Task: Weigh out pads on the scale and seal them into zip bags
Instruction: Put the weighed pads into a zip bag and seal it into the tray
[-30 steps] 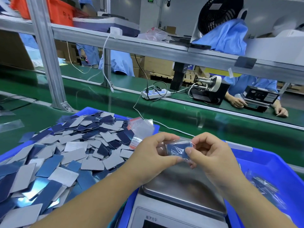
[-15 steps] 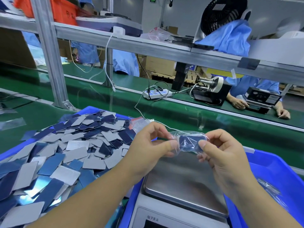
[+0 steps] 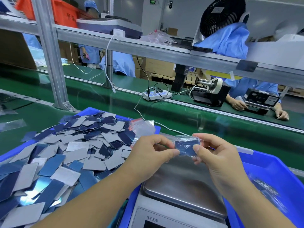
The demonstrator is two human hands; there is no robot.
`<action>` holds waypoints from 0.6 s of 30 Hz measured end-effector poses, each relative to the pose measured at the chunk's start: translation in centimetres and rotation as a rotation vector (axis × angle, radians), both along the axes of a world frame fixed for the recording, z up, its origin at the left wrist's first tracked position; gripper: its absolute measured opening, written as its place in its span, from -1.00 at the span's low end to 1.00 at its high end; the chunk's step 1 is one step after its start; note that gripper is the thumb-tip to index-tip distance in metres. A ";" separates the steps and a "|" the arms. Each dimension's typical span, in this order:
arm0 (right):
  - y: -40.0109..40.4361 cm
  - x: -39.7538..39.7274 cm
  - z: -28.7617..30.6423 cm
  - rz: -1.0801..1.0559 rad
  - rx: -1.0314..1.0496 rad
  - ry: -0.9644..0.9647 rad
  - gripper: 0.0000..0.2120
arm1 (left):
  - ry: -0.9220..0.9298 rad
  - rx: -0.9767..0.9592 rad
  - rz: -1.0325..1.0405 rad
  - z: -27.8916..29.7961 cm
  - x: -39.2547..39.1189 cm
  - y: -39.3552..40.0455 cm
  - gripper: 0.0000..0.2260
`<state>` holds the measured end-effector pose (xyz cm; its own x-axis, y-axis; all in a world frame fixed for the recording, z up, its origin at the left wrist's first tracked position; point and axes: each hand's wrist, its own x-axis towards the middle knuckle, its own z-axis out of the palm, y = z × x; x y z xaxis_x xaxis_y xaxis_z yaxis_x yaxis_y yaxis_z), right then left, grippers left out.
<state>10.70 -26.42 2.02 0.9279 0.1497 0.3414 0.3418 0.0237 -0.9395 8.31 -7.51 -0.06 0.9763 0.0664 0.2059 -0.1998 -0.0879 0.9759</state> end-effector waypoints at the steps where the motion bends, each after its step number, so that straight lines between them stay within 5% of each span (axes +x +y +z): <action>1: 0.0 -0.1 0.0 0.002 -0.010 -0.006 -0.68 | 0.018 -0.002 -0.008 0.0 0.0 0.1 -0.91; 8: 0.1 -0.4 0.0 -0.006 -0.145 -0.092 -0.64 | 0.137 0.026 -0.025 -0.2 0.1 0.3 -0.83; 14: 0.0 -0.3 0.0 -0.035 -0.221 -0.141 -0.60 | -0.062 0.142 0.013 0.1 0.0 0.0 -0.78; 18: 0.0 -0.3 -0.2 -0.055 -0.239 -0.147 -0.62 | -0.174 0.238 -0.014 -0.1 -0.3 0.1 -0.93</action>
<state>10.41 -26.39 1.81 0.8801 0.1927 0.4339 0.4693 -0.2151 -0.8564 7.98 -7.44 -0.18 0.9256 -0.0166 0.3781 -0.3646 -0.3068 0.8792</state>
